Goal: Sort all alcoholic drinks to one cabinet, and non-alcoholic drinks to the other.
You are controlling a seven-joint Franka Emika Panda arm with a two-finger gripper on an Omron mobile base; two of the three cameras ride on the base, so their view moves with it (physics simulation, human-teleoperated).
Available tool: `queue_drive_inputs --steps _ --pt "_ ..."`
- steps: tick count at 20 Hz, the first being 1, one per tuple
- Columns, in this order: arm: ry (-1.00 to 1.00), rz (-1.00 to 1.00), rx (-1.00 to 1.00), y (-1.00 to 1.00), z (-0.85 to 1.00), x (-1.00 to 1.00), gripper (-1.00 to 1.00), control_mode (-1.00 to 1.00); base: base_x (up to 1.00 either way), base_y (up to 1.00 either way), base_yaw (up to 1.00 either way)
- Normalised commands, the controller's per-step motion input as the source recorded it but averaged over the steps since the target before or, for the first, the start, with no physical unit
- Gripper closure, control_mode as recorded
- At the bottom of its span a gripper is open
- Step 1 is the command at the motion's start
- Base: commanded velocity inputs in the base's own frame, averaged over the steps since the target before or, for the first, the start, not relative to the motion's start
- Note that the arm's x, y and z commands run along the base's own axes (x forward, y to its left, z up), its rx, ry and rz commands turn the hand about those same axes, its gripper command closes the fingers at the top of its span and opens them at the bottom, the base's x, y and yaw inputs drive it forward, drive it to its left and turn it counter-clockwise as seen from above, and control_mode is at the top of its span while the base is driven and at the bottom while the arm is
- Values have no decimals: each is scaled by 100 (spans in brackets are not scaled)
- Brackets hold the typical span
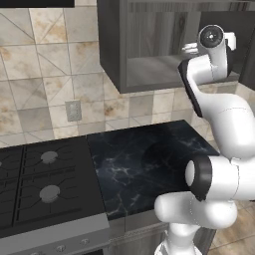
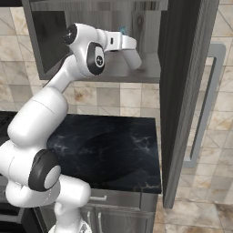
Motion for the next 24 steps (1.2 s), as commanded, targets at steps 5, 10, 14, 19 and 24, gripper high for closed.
queue_drive_inputs --steps 5,10,14,19,24 --pt "0 0 1 -4 -2 2 -100 -100 0 0 0" --pt "0 0 0 -10 0 0 -100 -100 0 0 0" --pt "-4 0 0 -10 0 0 -100 -100 0 0 0" --pt "-5 0 0 -10 0 0 -100 -100 0 0 0" --pt "-9 0 0 -7 0 12 -100 -100 0 0 0"
